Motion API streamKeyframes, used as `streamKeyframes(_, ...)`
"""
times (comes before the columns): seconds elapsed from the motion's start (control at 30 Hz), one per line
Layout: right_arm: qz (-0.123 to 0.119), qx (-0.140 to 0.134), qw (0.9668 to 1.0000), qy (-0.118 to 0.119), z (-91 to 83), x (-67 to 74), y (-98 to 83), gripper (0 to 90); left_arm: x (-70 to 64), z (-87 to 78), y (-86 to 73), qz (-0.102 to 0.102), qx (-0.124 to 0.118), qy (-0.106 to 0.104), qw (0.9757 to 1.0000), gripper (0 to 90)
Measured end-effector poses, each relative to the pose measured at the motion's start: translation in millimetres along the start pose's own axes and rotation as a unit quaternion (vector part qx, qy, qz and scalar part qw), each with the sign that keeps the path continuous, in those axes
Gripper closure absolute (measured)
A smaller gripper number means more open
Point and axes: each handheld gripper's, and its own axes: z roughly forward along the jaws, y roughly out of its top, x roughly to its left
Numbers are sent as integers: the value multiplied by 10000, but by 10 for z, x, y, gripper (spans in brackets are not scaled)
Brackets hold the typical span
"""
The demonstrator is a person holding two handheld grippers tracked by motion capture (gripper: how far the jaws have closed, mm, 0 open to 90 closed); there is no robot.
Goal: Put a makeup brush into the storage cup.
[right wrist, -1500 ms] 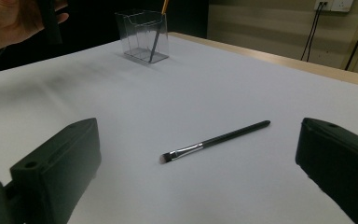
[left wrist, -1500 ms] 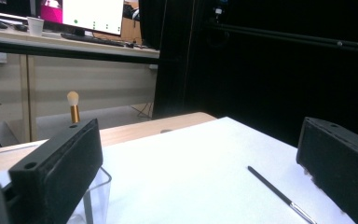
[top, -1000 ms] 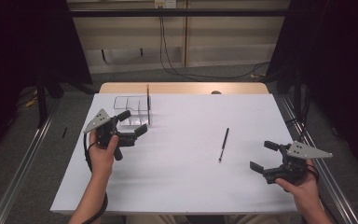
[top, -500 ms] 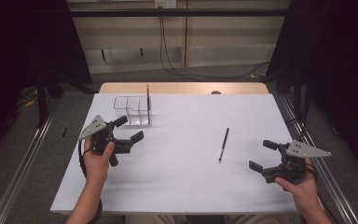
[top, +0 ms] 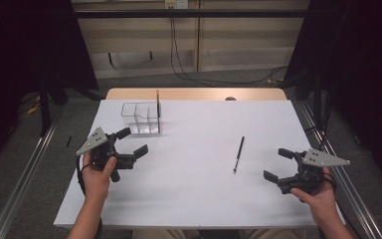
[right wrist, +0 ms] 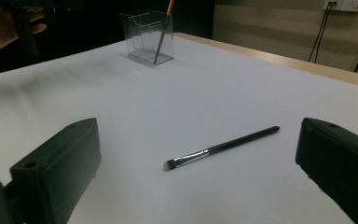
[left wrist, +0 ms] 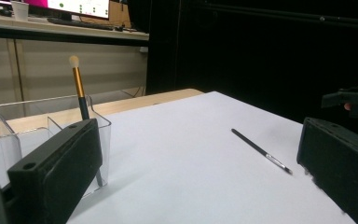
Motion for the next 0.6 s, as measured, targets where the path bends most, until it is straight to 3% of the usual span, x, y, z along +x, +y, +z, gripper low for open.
streamKeyframes(0.6, 9, 5, 10000, 13, 19, 2, 1, 0, -35, -183, 1, 244, 50, 43, 9997, 0)
